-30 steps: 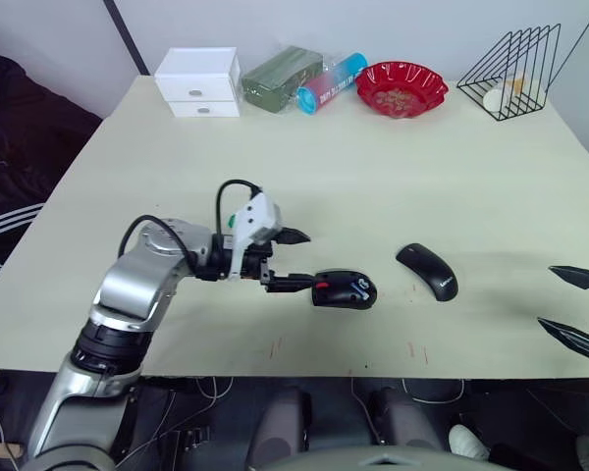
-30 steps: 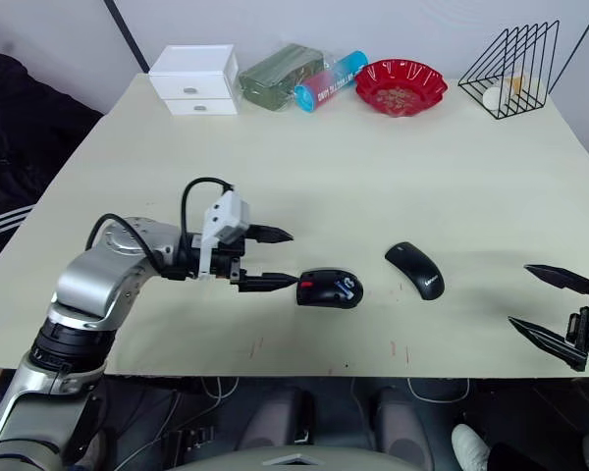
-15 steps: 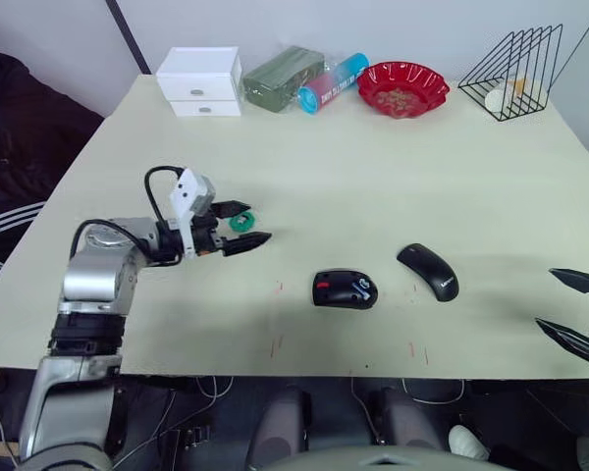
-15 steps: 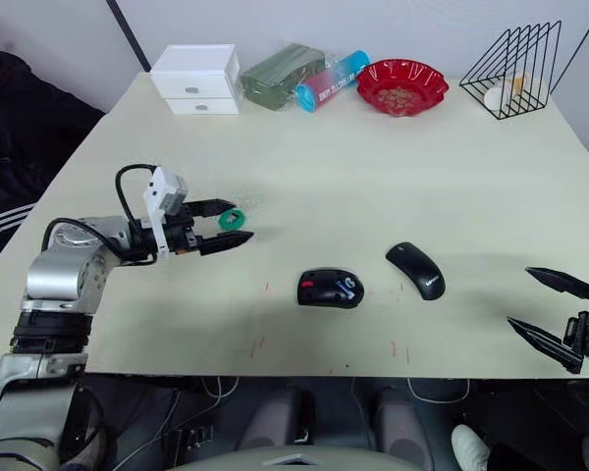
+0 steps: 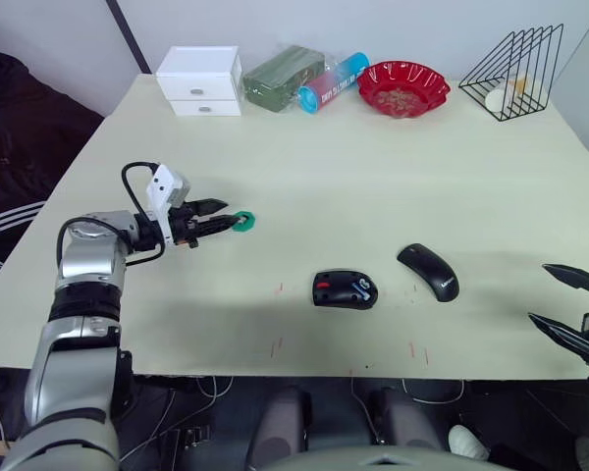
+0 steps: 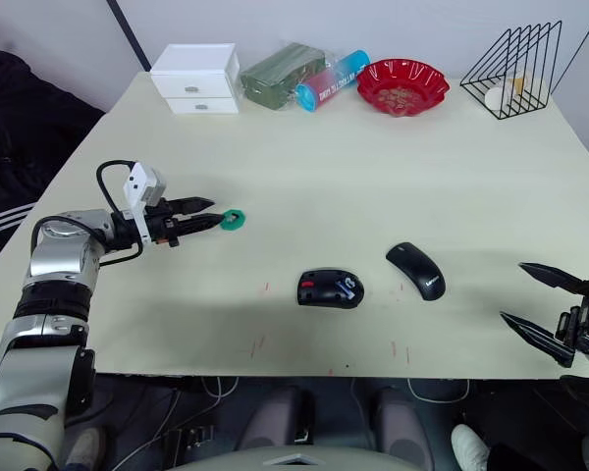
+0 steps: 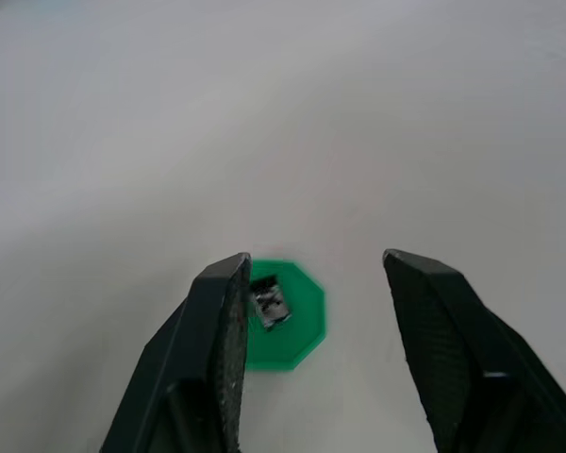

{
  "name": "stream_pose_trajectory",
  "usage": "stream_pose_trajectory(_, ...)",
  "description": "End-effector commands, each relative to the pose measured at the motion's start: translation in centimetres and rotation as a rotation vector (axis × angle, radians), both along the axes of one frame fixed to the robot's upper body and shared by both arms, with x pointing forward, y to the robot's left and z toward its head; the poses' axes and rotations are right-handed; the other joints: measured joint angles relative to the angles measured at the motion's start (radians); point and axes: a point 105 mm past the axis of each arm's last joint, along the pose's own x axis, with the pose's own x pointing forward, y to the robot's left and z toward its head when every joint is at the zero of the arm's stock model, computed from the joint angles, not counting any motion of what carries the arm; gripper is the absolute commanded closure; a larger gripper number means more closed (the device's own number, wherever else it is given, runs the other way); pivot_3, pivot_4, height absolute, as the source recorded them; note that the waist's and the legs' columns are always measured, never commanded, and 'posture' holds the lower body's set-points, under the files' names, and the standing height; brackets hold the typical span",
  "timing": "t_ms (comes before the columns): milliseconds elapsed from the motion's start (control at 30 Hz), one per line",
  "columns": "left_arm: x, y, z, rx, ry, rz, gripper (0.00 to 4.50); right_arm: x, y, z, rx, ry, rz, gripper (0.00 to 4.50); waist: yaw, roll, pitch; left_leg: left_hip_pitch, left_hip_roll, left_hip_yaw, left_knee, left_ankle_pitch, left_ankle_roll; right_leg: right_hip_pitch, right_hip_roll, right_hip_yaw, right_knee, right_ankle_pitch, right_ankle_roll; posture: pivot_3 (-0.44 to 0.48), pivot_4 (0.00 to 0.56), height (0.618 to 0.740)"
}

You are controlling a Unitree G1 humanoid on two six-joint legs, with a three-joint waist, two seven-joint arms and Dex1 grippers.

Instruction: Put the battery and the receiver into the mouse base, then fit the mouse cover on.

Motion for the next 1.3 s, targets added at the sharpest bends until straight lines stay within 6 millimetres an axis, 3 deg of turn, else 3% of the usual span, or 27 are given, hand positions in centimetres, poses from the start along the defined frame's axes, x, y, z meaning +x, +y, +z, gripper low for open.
stream_pose_trajectory(33,0.5,0.1,0.6,0.004,-0.026,-0.006,2.17,0.0,-0.1,0.8,-0.011,-0.039,0.002,0.00,0.001,0.000,0.000,0.000,0.000,0.000,0.000,0.000,0.000,0.000,0.000,0.000,0.000,0.000,0.000,0.000,0.150,0.740)
stream_pose_trajectory(267,0.9,0.2,-0.5,-0.004,0.012,0.018,2.17,-0.2,-0.1,0.7,-0.014,-0.036,0.003,0.00,0.000,0.000,0.000,0.000,0.000,0.000,0.000,0.000,0.000,0.000,0.000,-0.001,0.000,0.000,0.000,0.000,0.150,0.740)
stream_pose_trajectory(300,0.9,0.1,-0.6,-0.006,0.016,0.017,2.60,-0.2,-0.1,0.7,-0.014,-0.036,0.003,0.00,0.000,0.000,0.000,0.000,0.000,0.000,0.000,0.000,0.000,0.000,0.000,-0.001,0.000,0.000,0.000,0.000,0.150,0.740)
stream_pose_trajectory(400,1.1,0.0,-0.8,-0.002,0.017,0.024,2.98,-0.2,-0.1,0.7,-0.015,-0.035,0.003,0.00,0.000,0.000,0.000,0.000,0.000,0.000,0.000,0.000,0.000,0.000,0.000,-0.001,0.001,0.000,0.000,0.000,0.150,0.740)
stream_pose_trajectory(1300,1.8,-0.8,-2.6,0.020,0.058,0.096,2.98,-0.2,0.1,0.4,-0.011,-0.031,0.005,0.00,0.000,0.000,0.000,0.000,0.000,-0.001,0.000,0.000,0.000,0.000,0.000,0.000,0.001,0.000,0.000,0.000,0.150,0.740)
